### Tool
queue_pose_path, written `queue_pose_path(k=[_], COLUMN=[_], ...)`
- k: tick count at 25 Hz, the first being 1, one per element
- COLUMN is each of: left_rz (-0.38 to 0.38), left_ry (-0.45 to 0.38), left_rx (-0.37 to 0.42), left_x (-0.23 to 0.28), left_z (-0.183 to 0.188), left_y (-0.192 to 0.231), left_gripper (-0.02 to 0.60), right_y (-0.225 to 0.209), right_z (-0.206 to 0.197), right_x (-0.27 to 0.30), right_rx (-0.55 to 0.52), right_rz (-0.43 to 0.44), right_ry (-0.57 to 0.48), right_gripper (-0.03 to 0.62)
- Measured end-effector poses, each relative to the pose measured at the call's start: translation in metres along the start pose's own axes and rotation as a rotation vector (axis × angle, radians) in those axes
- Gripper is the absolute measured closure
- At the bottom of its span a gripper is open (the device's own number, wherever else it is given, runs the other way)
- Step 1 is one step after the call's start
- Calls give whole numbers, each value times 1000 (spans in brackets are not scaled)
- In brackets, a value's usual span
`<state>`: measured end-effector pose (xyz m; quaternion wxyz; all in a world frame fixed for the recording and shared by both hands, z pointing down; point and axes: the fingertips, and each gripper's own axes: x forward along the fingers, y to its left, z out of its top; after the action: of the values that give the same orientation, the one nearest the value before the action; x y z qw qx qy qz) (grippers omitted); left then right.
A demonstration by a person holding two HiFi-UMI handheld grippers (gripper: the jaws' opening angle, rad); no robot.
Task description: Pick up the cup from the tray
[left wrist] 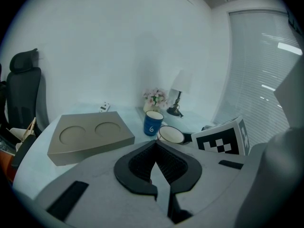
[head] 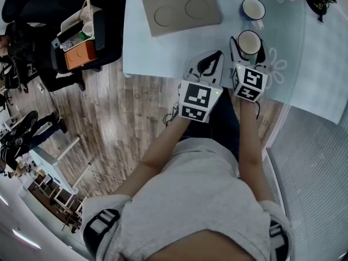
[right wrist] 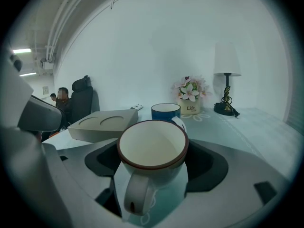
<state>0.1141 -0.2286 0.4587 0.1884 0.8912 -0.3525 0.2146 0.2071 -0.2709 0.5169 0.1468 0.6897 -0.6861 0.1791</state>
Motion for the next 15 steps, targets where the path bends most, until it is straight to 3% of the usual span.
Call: queue_pose_path(k=[7,15], left_rz=[32,56], left_ry=[-26,-76], left_rx=[-17,-25], left_x=[-2,-11], left_z=[8,25], left_y=[12,21], left_gripper=[577,577], right_y=[0,6], right_z=[3,61], right_x=[-1,-31], right_rx=[-4,-31], right_rz=[-3,-23], right_ry=[12,-127], right_gripper=[247,249])
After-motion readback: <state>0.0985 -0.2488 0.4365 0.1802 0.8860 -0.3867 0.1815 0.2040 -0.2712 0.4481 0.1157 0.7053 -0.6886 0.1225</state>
